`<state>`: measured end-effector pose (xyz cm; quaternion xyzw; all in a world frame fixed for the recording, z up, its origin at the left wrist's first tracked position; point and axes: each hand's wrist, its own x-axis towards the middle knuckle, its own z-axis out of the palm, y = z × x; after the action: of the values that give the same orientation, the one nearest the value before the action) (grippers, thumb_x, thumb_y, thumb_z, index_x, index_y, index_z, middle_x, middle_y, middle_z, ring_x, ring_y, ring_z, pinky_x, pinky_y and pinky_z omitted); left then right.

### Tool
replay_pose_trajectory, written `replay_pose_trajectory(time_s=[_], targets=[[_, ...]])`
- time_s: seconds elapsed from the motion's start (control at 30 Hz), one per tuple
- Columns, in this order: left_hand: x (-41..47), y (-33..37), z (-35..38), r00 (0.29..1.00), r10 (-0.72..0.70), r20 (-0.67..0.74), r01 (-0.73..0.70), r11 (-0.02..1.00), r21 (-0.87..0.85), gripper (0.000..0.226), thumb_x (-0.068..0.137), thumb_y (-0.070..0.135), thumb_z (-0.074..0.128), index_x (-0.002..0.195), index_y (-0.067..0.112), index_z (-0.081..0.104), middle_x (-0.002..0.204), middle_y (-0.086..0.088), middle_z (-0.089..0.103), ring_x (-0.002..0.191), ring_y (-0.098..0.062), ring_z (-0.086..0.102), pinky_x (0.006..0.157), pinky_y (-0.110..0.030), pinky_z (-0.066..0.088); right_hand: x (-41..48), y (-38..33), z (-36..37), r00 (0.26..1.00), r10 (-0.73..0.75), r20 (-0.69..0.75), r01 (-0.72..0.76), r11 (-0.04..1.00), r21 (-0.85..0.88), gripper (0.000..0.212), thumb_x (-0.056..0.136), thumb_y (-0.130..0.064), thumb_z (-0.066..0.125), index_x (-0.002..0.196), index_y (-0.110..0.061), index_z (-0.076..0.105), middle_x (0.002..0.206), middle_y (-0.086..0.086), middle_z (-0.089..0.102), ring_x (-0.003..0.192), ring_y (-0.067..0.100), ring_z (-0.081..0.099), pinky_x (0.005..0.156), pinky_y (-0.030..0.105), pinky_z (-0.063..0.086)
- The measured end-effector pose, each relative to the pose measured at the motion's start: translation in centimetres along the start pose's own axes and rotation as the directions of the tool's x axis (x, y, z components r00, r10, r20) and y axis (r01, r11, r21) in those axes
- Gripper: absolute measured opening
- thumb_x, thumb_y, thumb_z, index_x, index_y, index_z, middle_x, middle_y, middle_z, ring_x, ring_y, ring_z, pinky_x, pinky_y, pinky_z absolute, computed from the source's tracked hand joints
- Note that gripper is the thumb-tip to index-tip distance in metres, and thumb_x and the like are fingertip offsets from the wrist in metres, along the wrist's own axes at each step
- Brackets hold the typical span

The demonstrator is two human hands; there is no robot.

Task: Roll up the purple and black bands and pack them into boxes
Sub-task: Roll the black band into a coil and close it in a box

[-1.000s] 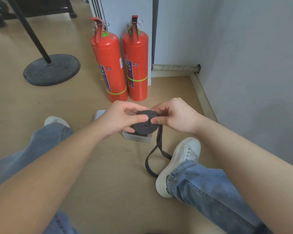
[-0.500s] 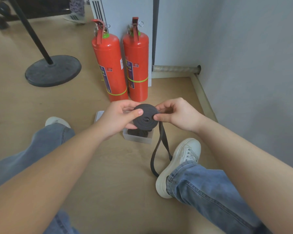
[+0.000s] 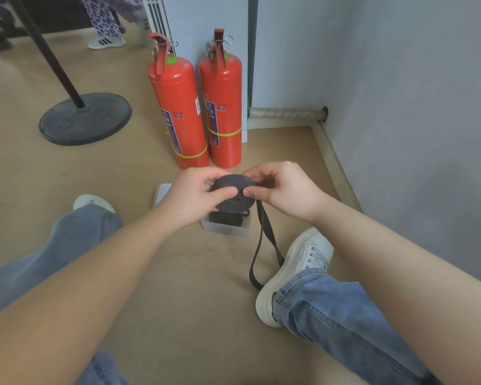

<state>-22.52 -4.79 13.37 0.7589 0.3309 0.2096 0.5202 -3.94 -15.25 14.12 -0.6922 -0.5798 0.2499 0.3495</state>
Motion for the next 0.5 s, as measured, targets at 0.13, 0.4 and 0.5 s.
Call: replay_pose_trajectory(time_s=[0.13, 0.4, 0.5], targets=[[-0.21, 0.75, 0.12, 0.998, 0.004, -0.061, -0.014, 0.986, -0.168, 0.019, 0.093, 0.007, 0.068, 0.11, 0.016, 0.069, 0.101, -0.003, 0.073, 0.085, -0.011, 0.075, 0.065, -0.024, 0.06, 0.07, 0.0, -0.06, 0.999, 0.031, -0.023, -0.03, 0.998, 0.062, 0.028, 0.088, -0.014, 0.078, 0.114, -0.026, 0.074, 0.099, -0.011, 0.078, 0.094, 0.005, 0.073, 0.095, 0.029, 0.056], [0.0, 0.43, 0.11, 0.996, 0.061, -0.062, -0.066, 0.994, -0.084, 0.025, 0.09, 0.009, 0.072, 0.114, 0.015, 0.071, 0.104, 0.005, 0.076, 0.094, -0.007, 0.074, 0.077, -0.028, 0.061, -0.05, -0.04, -0.95, 0.999, 0.043, -0.008, -0.041, 0.986, 0.159, 0.029, 0.088, -0.007, 0.077, 0.114, -0.02, 0.078, 0.099, -0.006, 0.08, 0.095, 0.008, 0.075, 0.098, 0.037, 0.057], [0.06, 0.2, -0.08, 0.999, 0.033, -0.021, -0.034, 0.998, -0.044, 0.038, 0.086, 0.014, 0.078, 0.122, 0.021, 0.07, 0.109, 0.006, 0.075, 0.095, -0.009, 0.074, 0.073, -0.031, 0.063, -0.09, -0.07, -0.91, 1.0, 0.026, 0.01, -0.027, 0.995, 0.101, 0.03, 0.087, -0.009, 0.078, 0.113, -0.023, 0.077, 0.095, -0.007, 0.08, 0.093, 0.006, 0.075, 0.097, 0.032, 0.056]])
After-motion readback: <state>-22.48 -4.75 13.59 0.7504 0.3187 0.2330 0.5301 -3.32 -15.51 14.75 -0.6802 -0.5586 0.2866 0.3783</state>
